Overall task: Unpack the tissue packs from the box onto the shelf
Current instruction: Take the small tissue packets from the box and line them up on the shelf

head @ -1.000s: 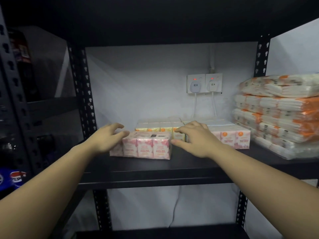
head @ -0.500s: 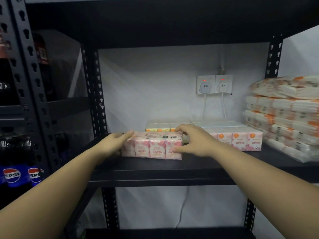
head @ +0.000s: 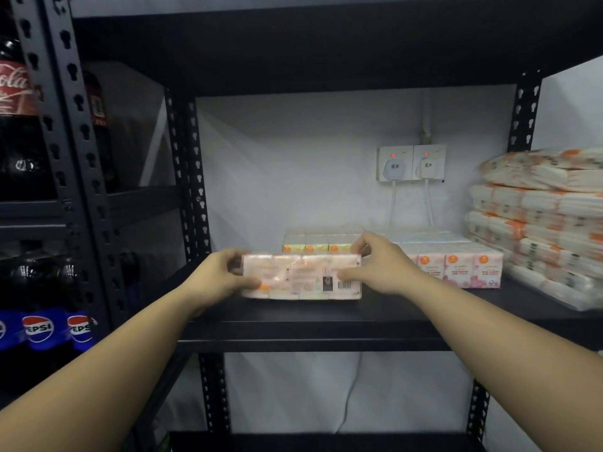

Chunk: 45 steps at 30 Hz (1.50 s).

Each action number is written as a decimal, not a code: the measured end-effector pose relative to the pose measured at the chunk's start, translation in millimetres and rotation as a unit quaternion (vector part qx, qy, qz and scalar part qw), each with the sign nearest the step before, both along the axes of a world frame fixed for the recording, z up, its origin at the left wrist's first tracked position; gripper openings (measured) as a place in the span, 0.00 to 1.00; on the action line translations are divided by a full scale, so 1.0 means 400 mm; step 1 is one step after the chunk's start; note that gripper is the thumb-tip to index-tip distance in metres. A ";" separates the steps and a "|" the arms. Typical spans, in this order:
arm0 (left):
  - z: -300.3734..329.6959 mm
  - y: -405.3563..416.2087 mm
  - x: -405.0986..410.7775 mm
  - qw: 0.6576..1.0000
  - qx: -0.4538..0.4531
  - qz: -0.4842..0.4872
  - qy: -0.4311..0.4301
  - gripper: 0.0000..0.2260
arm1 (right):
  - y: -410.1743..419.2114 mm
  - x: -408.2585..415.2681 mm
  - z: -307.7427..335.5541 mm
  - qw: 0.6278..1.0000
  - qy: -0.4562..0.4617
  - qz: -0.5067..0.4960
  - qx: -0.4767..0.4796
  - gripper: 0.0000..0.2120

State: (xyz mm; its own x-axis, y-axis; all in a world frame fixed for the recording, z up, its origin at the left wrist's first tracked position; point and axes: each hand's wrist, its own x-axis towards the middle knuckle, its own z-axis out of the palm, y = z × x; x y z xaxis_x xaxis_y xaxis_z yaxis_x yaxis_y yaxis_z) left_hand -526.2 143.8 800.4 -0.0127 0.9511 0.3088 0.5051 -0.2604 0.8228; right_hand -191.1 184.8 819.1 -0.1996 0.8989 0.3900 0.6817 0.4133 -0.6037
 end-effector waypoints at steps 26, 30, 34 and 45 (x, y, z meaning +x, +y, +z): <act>0.003 -0.020 0.061 0.989 0.067 0.048 0.124 0.30 | -0.057 0.060 -0.034 0.994 -0.078 -0.014 0.078 0.30; 0.024 -0.011 0.135 0.936 0.178 0.056 0.300 0.35 | -0.052 0.112 0.001 0.989 -0.098 -0.023 0.110 0.33; 0.031 0.012 0.242 0.888 0.173 0.019 0.425 0.31 | -0.025 0.215 0.017 0.983 -0.120 -0.086 0.105 0.36; 0.051 0.142 0.338 0.890 0.147 0.000 0.431 0.27 | 0.037 0.363 -0.041 0.966 -0.204 -0.122 0.098 0.27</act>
